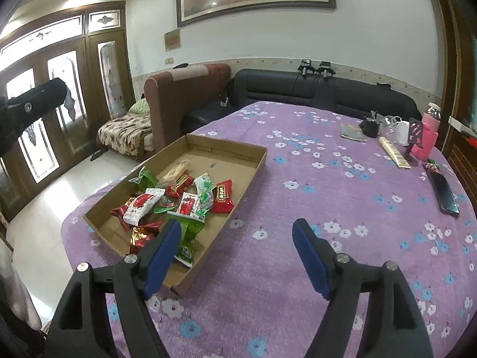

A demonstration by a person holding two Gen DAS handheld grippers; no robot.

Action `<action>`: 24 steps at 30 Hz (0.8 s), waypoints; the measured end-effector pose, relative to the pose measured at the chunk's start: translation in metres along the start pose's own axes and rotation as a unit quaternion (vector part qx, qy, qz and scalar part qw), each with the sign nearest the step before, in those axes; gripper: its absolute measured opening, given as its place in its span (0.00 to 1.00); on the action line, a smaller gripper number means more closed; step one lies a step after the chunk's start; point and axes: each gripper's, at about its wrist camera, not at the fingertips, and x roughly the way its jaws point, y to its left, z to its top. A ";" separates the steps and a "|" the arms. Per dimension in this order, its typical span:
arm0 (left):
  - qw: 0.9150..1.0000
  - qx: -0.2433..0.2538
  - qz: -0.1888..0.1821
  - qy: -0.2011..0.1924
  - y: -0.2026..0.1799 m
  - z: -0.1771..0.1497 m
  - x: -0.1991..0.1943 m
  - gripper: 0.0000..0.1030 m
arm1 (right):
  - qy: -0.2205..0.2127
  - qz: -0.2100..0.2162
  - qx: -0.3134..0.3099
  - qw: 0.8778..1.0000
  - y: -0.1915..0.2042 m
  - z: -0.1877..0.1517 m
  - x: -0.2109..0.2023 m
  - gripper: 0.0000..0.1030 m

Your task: Organize snacks

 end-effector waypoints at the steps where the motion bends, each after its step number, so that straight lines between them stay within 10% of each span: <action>1: 1.000 -0.003 -0.005 0.006 0.000 0.000 0.000 0.99 | -0.002 0.001 0.001 1.000 0.000 -0.001 -0.002 0.77; 24: 0.984 0.004 -0.076 0.159 -0.019 -0.044 0.044 0.99 | 0.032 0.001 -0.016 0.999 0.014 -0.029 0.017 0.82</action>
